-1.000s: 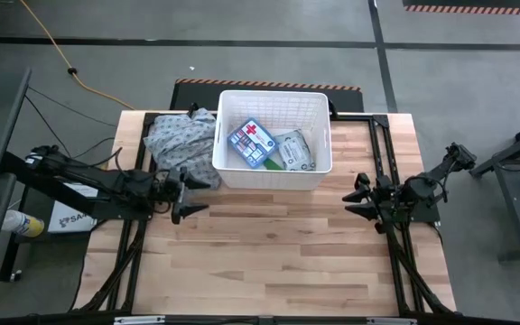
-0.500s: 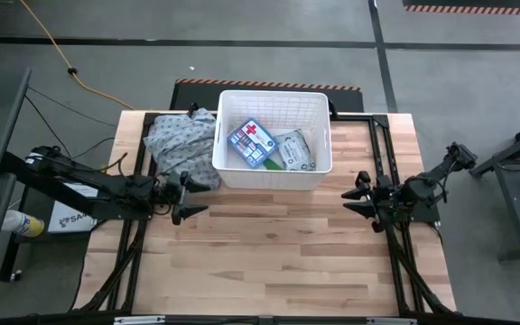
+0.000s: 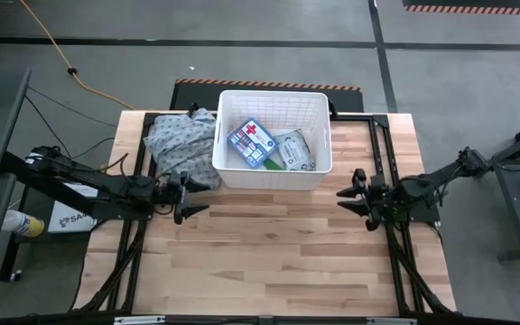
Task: Pick & place medical supplies in basket/bin
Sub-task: Return to Home Position
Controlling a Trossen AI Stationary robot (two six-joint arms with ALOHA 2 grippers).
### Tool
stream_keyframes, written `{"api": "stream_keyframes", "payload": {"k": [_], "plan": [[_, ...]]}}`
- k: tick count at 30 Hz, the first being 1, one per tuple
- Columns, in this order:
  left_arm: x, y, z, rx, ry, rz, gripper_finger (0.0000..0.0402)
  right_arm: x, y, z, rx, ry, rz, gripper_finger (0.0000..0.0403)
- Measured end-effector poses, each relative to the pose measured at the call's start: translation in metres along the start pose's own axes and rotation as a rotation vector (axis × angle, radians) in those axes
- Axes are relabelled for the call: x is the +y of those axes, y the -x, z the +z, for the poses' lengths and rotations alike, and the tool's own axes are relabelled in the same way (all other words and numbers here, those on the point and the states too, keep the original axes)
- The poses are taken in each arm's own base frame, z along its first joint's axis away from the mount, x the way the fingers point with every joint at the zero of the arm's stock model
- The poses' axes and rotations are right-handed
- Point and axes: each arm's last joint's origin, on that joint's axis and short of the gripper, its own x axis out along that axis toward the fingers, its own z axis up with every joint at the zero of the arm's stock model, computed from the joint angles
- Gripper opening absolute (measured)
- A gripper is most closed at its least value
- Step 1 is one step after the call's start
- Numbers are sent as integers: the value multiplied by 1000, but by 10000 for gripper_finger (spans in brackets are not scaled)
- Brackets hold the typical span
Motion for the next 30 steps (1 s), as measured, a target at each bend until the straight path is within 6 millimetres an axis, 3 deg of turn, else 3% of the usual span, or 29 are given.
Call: {"api": "stream_keyframes", "payload": {"k": [7, 30], "plan": [[0, 0, 0, -2, 7, -1, 397, -8, -2, 2, -13, 64, -47, 141], [4, 0, -3, 5, -2, 82, 397, -29, -5, 1, 77, 36, -51, 141]]}}
